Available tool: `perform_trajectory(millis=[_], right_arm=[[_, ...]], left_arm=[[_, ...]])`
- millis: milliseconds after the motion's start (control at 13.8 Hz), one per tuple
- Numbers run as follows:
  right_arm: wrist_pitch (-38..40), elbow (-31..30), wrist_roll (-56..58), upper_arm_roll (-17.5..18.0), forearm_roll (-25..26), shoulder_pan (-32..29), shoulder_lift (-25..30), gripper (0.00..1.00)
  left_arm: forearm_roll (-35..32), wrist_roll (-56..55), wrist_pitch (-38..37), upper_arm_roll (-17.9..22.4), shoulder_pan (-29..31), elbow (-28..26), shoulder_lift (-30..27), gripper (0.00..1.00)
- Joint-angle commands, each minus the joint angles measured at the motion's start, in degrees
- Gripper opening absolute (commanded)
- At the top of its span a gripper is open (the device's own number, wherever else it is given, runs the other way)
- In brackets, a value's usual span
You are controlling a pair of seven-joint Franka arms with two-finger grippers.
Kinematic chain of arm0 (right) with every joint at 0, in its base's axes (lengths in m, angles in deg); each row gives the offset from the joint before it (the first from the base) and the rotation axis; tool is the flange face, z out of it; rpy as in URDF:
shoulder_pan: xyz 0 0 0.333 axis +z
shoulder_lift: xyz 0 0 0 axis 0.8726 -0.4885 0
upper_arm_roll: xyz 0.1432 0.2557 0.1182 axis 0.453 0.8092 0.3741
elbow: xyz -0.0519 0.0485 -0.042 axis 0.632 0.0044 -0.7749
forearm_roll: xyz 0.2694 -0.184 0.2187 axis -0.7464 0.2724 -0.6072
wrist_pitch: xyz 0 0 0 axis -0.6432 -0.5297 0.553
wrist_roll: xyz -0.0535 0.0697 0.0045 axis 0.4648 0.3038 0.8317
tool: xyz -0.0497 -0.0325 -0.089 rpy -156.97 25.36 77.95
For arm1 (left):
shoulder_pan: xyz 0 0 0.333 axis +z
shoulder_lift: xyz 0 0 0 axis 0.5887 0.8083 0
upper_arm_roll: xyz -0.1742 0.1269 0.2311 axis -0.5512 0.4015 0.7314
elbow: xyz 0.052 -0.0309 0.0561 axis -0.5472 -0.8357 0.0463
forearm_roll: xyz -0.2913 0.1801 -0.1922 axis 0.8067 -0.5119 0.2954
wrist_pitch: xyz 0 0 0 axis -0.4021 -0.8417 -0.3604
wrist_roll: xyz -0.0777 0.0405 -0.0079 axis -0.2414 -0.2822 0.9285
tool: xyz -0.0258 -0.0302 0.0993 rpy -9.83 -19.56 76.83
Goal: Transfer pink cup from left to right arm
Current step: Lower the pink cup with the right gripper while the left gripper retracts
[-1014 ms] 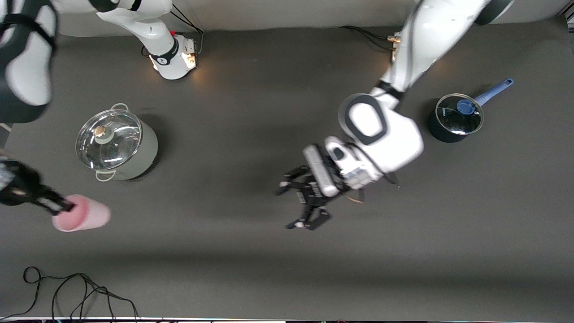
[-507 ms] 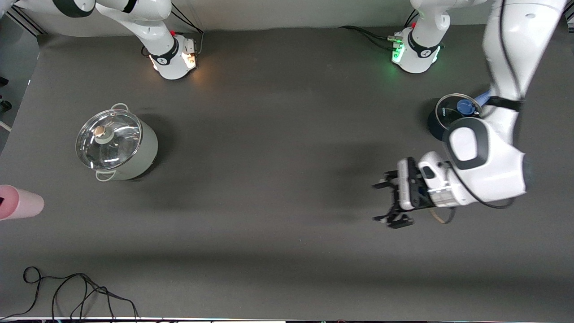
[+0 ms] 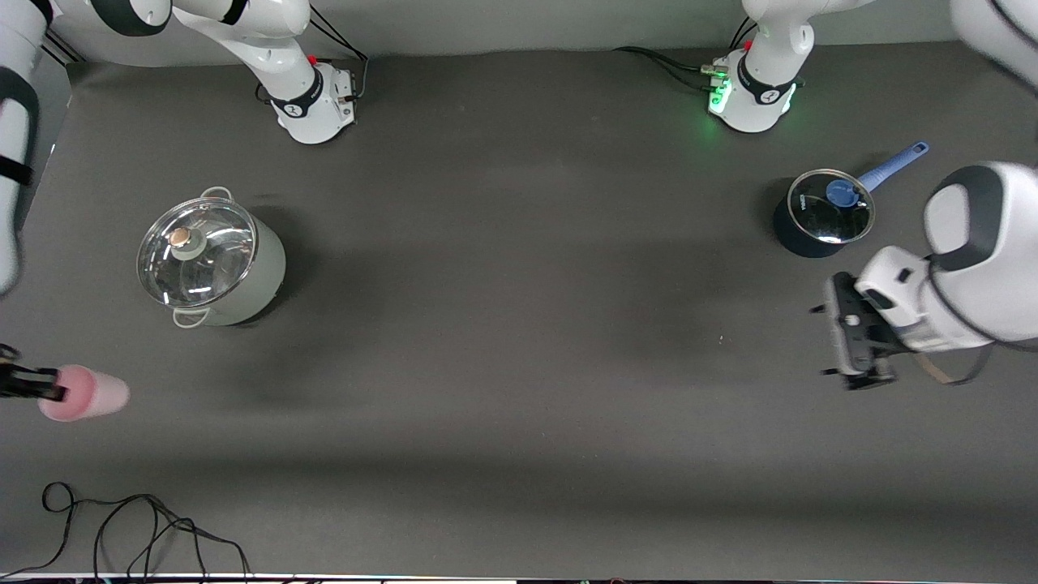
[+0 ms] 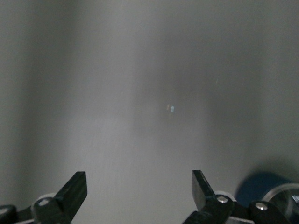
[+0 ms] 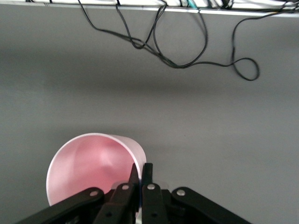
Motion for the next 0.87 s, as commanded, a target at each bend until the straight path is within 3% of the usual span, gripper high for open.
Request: perform_trajectory(millis=[0,145,435,797], right_arm=[[-13.1,-11.6,2.4,0.0,-3.7,0.2,1.3,0.00],[-17.2,-14.5,3.4,0.2,-3.9,0.2,-0.4,0.00],[-22.3,-14.2,3.5,0.6,-6.3,0.4,-5.1,0.00],[-26.2,-14.1,3.5,0.9,-6.5,0.7,-9.9,0.00]], left_arm=[[-10.8,-11.2,-7.7,0.9,-1.1,8.2,-0.4,1.00],[-12.5,-16.8,-12.1,1.0,-0.7,11.6,-0.5,1.00],[-11.9,-38.5,-13.3,2.3,-0.7,11.9,-3.3,1.00],[-3.5,-65.2,-21.6,2.6,-0.7,13.6,-3.7,1.00]])
